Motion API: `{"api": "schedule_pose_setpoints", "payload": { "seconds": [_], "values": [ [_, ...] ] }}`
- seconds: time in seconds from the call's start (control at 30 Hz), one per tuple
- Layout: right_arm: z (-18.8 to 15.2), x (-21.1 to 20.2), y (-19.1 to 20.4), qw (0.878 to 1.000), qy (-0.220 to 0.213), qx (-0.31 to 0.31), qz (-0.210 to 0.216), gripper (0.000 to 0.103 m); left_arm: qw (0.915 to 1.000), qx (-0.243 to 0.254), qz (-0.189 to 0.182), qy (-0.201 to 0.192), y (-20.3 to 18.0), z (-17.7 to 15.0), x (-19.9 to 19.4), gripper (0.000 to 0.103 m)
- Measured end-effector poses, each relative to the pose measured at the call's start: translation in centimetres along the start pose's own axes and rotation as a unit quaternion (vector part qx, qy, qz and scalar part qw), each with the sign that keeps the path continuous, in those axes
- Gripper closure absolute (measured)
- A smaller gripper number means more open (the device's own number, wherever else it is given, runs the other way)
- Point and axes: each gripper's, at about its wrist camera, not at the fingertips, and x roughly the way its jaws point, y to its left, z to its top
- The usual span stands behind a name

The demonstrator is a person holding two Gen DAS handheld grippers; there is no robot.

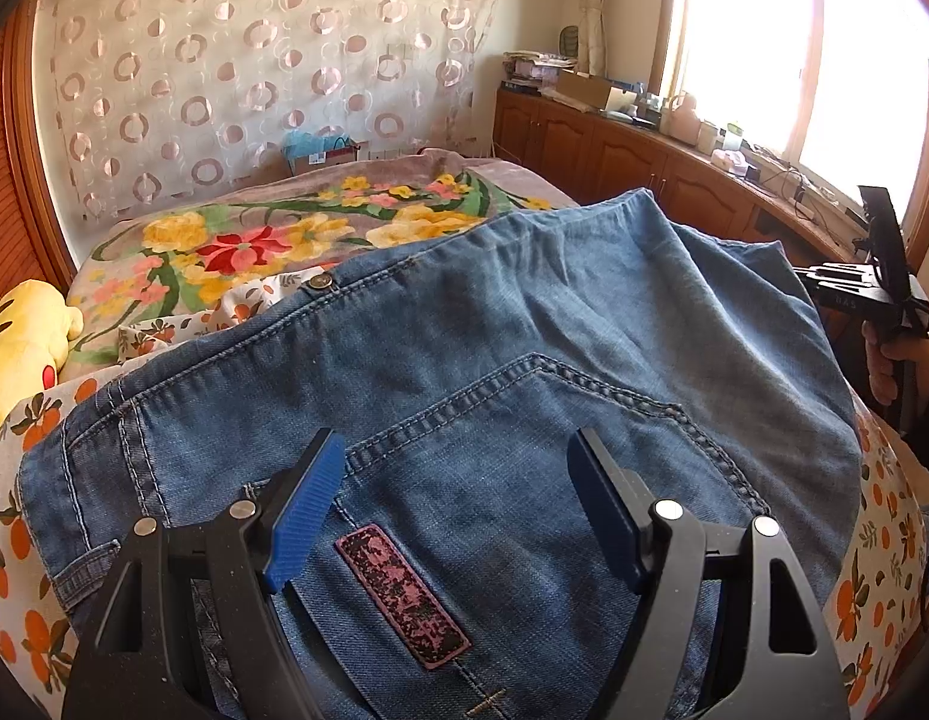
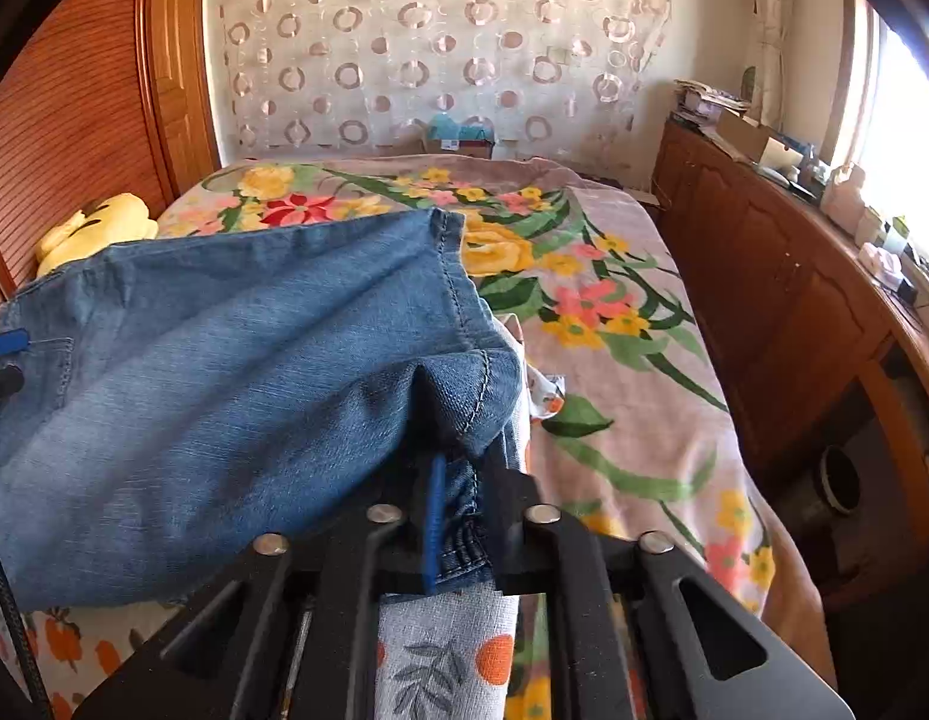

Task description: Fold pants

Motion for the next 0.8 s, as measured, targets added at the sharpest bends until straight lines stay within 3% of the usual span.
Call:
{"api": "schedule_pose_setpoints", "payload": {
  "seconds": [0.2,0.37,0.53,0.8],
  "values": [
    [-0.8,-2.6,-1.3,0.999,-0.007,-0.001,-0.033,0.099,1.0000,0.000,0.000,0.000,0.0,0.1,0.0,0.026],
    [-2.4,-0.9,-2.1,0.998,0.060,0.009,-0.035,0.094,1.0000,0.000,-0.001,0.000,0.0,0.1,0.0,0.026],
    [-2.0,-1.3,-2.2,0.996,0.057,0.022,-0.063,0.082,1.0000,-0.001,-0.001,0.000,0.1,0.0,0.1,0.026],
    [-2.0,-3.3,-0.4,0.996,0.032,0.057,-0.054,0.081,1.0000,-0.001,-0.001,0.001,0.0,0.1,0.1,0.026]
  ]
}}
